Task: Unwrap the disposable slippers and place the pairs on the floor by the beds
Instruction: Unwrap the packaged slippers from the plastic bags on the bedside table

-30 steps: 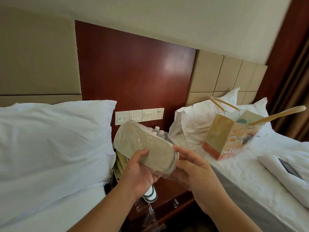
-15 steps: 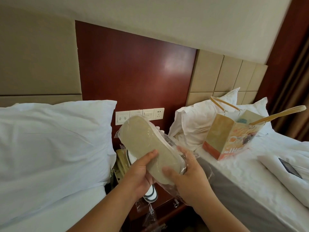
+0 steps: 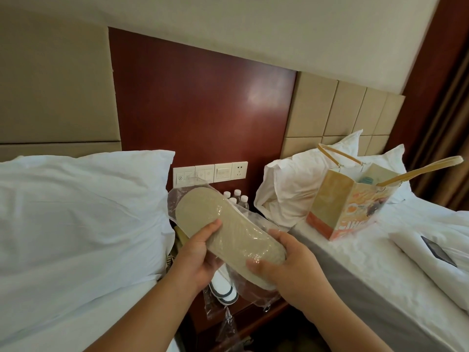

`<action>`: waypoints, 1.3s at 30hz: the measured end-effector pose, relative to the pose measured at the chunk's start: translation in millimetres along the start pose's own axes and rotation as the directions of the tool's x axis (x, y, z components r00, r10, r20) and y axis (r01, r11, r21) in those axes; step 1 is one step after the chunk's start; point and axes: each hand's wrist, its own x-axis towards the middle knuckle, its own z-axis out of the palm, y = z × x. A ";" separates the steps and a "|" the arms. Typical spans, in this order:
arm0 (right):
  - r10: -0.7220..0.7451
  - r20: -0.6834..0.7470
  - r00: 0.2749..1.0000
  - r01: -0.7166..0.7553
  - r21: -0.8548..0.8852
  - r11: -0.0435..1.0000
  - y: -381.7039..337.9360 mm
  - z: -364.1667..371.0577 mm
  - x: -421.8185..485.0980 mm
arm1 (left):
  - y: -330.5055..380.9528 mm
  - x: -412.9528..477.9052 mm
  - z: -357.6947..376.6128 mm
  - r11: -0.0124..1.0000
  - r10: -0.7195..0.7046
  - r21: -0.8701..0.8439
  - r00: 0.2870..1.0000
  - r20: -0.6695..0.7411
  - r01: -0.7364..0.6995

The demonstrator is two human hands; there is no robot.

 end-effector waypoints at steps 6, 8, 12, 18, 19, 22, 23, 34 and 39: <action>0.065 0.050 0.997 -0.067 0.032 0.997 7.4 -13.4 1.3 | 10.3 3.8 -3.8 0.997 0.041 0.062 0.997 -0.064 -0.037; 0.093 0.057 0.994 -0.096 0.053 0.994 8.0 -16.1 2.6 | 10.7 3.4 -3.5 0.997 0.048 0.069 0.997 -0.061 -0.044; 0.113 0.025 0.993 -0.115 0.061 0.992 9.5 -16.3 6.5 | 3.4 0.4 -0.4 0.994 0.041 0.102 0.998 -0.036 -0.038; 0.102 0.095 0.990 -0.112 0.113 0.987 10.7 -23.2 4.2 | 9.7 4.8 -5.3 0.978 0.142 0.165 0.984 -0.108 -0.123; 0.104 0.094 0.990 -0.115 0.121 0.986 11.2 -25.3 4.0 | 12.2 6.4 -7.3 0.975 0.153 0.178 0.980 -0.126 -0.130; 0.110 0.079 0.991 -0.121 0.150 0.981 13.9 -29.7 3.6 | 18.7 7.6 -11.9 0.974 0.155 0.183 0.981 -0.115 -0.132; 0.112 0.072 0.991 -0.123 0.163 0.979 14.8 -30.4 3.4 | 19.6 6.3 -12.8 0.974 0.157 0.178 0.984 -0.084 -0.140; 0.145 0.055 0.988 -0.153 0.180 0.972 30.6 -33.0 -1.6 | -18.2 7.6 -4.8 0.976 0.115 0.201 0.984 -0.139 -0.086; 0.178 0.079 0.981 -0.187 0.128 0.974 39.8 -68.3 -4.0 | -14.6 43.4 -16.6 0.953 0.128 0.296 0.967 -0.218 -0.060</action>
